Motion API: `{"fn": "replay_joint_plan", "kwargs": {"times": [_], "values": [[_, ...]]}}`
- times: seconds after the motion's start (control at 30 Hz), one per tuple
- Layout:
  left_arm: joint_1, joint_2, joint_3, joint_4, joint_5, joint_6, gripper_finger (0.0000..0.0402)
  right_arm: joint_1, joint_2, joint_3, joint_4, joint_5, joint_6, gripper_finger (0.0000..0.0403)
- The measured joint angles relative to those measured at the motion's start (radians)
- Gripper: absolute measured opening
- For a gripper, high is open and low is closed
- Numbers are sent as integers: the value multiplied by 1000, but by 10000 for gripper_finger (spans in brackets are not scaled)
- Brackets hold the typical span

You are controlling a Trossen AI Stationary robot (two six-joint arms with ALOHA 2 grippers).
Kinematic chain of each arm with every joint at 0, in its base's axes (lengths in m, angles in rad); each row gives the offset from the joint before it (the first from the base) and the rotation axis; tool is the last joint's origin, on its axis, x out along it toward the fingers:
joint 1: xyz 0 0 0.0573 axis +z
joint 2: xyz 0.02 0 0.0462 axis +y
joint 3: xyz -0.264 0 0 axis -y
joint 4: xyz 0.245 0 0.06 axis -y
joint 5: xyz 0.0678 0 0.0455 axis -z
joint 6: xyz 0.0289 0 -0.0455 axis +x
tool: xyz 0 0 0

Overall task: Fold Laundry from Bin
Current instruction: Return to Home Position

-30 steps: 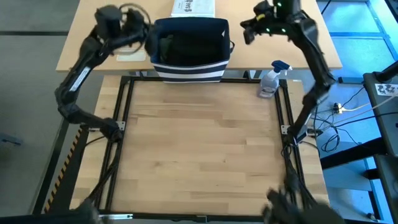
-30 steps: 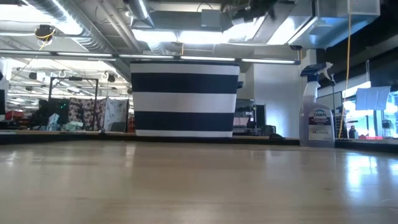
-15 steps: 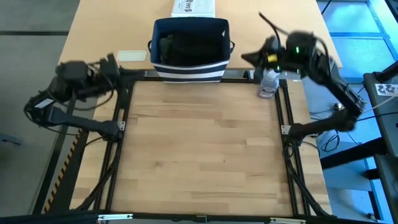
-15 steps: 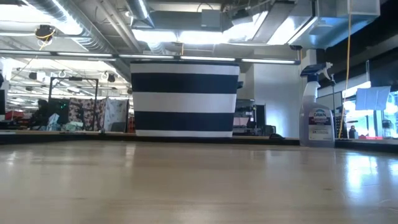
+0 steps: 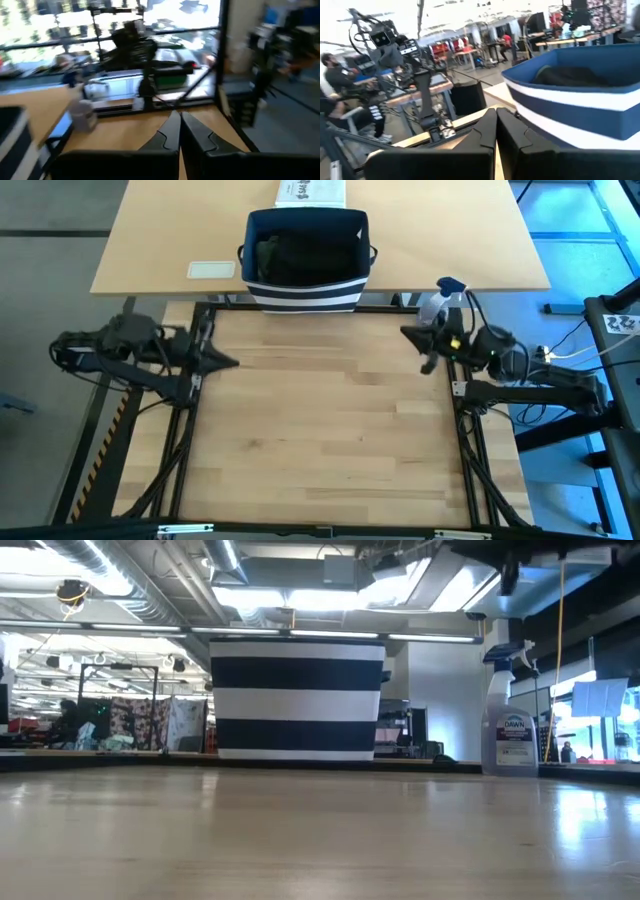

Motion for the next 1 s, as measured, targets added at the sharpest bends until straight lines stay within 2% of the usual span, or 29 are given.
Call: {"fn": "replay_joint_plan", "kwargs": {"times": [0.17,0.33,0.5,0.67,0.87,1.0], "values": [[-24,0,-62,-1,159,127,0,35,-81,-158,101,27,42,9],[-24,-42,-215,20,138,175,0,36,-107,-233,120,26,69,9],[-24,-147,-455,233,123,160,0,34,-107,-242,144,27,68,9],[-24,-264,-678,510,158,119,0,33,-107,-242,22,16,58,9],[-24,-376,-859,736,150,109,0,33,-100,-242,-130,8,42,10],[-23,-428,-945,820,147,83,0,34,-93,-242,-128,-11,-87,10]]}}
